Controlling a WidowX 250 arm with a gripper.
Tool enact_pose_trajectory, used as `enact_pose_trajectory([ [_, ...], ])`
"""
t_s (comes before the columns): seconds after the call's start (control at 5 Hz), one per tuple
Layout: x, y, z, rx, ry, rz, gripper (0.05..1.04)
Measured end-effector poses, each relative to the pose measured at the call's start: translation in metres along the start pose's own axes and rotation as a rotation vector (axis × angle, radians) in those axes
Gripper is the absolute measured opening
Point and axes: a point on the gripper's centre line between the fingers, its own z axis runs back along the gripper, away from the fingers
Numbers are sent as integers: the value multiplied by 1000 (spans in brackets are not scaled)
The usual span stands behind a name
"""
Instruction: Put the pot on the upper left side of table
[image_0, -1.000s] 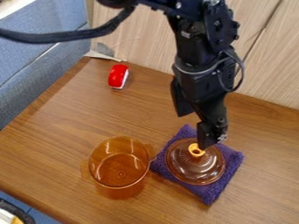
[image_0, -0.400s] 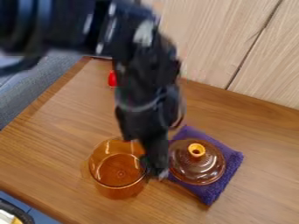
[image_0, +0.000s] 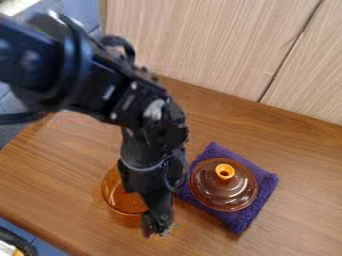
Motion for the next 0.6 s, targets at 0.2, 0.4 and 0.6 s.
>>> enact_pose_trajectory([
  [0.2, -3, -1, -21, -24, 57, -14, 950],
  [0.4, -4, -1, -34, -63, 94, -14, 666],
  [0.6, -4, 0, -33, -53, 105, -10, 361],
])
